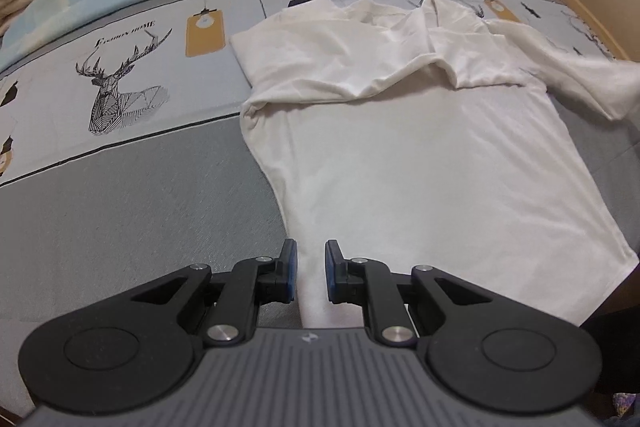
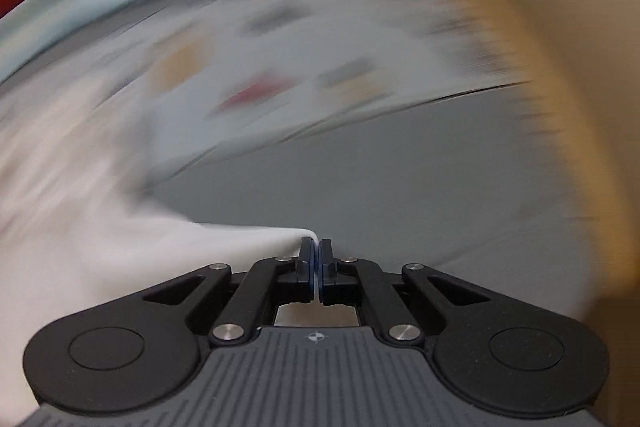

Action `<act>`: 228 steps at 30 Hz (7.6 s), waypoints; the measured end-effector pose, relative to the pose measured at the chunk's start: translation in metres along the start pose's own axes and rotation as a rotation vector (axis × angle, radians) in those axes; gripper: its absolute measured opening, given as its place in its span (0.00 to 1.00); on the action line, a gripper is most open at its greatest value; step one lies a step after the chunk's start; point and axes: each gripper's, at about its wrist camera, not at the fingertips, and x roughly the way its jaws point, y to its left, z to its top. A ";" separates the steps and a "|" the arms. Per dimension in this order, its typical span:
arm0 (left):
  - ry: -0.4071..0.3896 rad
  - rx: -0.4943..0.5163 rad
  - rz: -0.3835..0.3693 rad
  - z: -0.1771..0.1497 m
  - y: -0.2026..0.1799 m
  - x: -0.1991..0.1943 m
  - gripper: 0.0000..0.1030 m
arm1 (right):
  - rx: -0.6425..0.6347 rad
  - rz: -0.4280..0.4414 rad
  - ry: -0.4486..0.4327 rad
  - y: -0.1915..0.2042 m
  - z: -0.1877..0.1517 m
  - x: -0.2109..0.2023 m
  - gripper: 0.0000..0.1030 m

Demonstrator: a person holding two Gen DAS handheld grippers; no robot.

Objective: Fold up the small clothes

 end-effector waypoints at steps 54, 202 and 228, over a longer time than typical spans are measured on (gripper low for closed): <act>-0.287 0.286 -0.079 0.153 -0.227 0.185 0.02 | 0.102 0.529 0.319 0.196 -0.187 0.029 0.00; -0.124 -0.296 0.208 -0.074 -0.045 -0.028 0.44 | -0.236 0.363 -0.194 0.141 -0.299 -0.120 0.39; -0.388 -0.296 0.236 -0.013 -0.048 -0.028 0.61 | -0.340 0.477 -0.334 0.264 -0.214 -0.134 0.44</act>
